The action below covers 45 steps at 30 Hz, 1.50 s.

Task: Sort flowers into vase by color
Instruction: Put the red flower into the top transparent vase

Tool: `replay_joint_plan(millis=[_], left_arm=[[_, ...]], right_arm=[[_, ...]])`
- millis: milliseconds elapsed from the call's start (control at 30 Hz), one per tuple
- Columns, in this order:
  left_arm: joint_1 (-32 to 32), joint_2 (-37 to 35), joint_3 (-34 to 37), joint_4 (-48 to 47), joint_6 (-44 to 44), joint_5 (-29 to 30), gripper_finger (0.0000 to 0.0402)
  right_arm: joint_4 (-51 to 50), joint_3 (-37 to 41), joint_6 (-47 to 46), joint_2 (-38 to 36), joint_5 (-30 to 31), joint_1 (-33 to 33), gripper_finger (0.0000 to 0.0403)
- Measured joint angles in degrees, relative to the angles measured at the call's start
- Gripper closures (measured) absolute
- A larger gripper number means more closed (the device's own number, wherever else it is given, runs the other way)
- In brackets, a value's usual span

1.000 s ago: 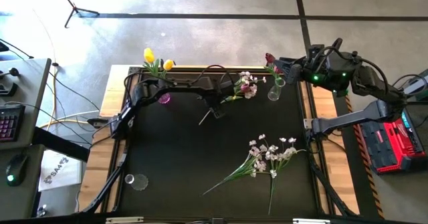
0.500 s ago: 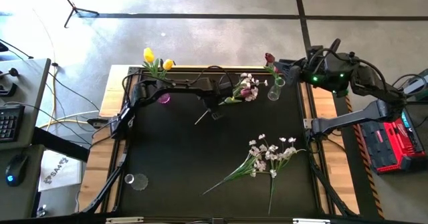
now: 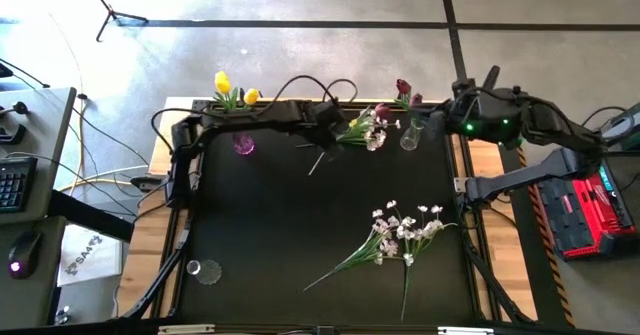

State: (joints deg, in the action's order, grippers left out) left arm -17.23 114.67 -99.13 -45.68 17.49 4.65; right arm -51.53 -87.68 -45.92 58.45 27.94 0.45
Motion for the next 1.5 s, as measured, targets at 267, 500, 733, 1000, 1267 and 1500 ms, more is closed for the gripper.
replay_joint_plan(millis=[267,500,733,1000,1267,1500], left_arm=[[0.38,-9.11,-0.04,6.0,1.05,-2.61,0.0401],[2.37,-16.61,-0.11,6.18,0.99,-1.1,0.0401],[4.56,-22.62,-0.09,8.46,-2.18,0.75,0.0401],[9.61,-24.38,-0.13,19.83,-10.6,-2.04,0.0401],[13.74,-24.41,-0.12,26.23,-12.65,-3.47,0.0401],[14.66,-24.41,-0.13,25.91,-12.65,-4.92,0.0401]], right_arm=[[4.24,0.0,1.95,0.04,0.06,6.88,0.0254],[10.34,2.45,6.7,2.35,1.76,12.84,0.0254],[13.49,2.76,14.24,7.93,12.01,12.94,0.0252],[23.0,2.78,17.93,11.66,2.0,9.35,0.0193],[31.52,2.78,25.5,12.42,2.86,9.21,0.0152],[35.53,2.62,28.4,12.31,1.56,9.71,0.0221]])
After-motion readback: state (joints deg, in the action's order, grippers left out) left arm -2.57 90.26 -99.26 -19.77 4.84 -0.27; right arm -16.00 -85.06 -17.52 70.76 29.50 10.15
